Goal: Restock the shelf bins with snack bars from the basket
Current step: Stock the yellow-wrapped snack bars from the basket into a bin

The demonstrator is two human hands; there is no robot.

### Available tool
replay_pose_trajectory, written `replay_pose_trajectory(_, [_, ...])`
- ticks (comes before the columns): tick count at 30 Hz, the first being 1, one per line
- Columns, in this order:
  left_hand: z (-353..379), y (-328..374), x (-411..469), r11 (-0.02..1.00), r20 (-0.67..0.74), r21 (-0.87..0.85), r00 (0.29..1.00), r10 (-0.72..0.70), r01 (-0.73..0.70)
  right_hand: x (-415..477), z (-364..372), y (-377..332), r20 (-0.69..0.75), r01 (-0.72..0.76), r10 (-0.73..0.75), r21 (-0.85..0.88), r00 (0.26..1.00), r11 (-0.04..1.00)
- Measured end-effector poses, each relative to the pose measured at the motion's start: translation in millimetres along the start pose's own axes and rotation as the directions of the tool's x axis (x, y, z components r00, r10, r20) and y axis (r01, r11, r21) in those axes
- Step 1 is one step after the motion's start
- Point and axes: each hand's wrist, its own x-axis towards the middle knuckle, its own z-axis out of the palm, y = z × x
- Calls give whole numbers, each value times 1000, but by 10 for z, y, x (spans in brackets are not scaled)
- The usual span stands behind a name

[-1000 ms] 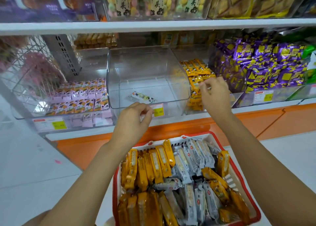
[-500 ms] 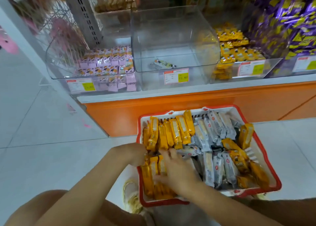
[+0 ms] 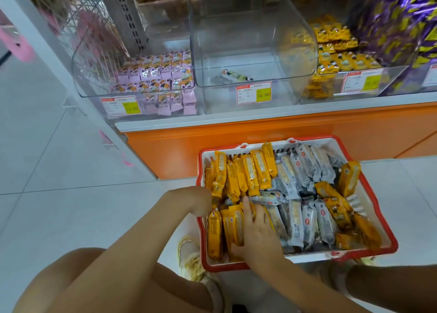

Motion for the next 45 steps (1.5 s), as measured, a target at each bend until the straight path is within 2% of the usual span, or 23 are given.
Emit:
replay_pose_trajectory(2, [-45,38,-26,999,1,28,1000,31,-31,-44,12,40,10,-29,28,67,1000,997])
replay_pose_trajectory(6, [-181,52,-59,996,-69,-61,995,68,-72,-20,13,126,38,-91,85,228,996,969])
replay_pose_trajectory(12, [-284,113,-80,992,-35,-83,995,97,-99,-26,76,-5,-7,-28,28,83,1000,996])
replay_pose_trajectory(14, [-281,115,-83,993,-27,-68,995,95,-97,-15,65,-1,-5,-20,21,113,1000,993])
replay_pose_trajectory(16, [-293,122,-98,992,-30,-60,994,106,-108,2,38,50,25,-14,8,252,1000,968])
replay_pose_trajectory(17, [-304,124,-106,991,-41,-61,992,121,-123,17,1,94,44,-23,7,375,999,927])
replay_pose_trajectory(18, [-329,138,-131,985,-57,-100,989,133,-138,29,-64,142,58,-41,11,534,998,844])
replay_pose_trajectory(20, [-405,168,-216,950,-125,-224,974,191,-215,63,-266,239,159,-126,-4,798,987,589])
replay_pose_trajectory(22, [-478,214,-306,861,-234,-399,943,238,-316,92,-507,338,272,-227,-112,924,956,309])
replay_pose_trajectory(24, [-555,293,-409,730,-302,-559,916,263,-394,99,-681,426,313,-344,-276,936,909,-71])
replay_pose_trajectory(25, [-582,334,-442,669,-315,-616,909,273,-415,101,-729,458,302,-390,-346,893,888,-222])
replay_pose_trajectory(27, [-618,388,-461,613,-342,-654,896,285,-444,90,-795,482,264,-450,-450,810,853,-377])
replay_pose_trajectory(29, [-624,417,-431,598,-363,-665,893,265,-448,84,-833,486,236,-472,-496,771,835,-427])
replay_pose_trajectory(32, [-630,475,-385,637,-380,-639,897,227,-431,68,-871,485,200,-439,-503,795,841,-419])
replay_pose_trajectory(35, [-635,533,-381,558,-366,-707,900,238,-435,47,-904,487,211,-425,-467,802,859,-419])
replay_pose_trajectory(38, [-617,543,-324,539,-362,-738,912,191,-406,66,-936,496,225,-443,-470,788,854,-429])
replay_pose_trajectory(45, [-679,689,-237,350,-511,-793,857,63,-499,218,-1131,557,262,-443,-383,723,886,-530])
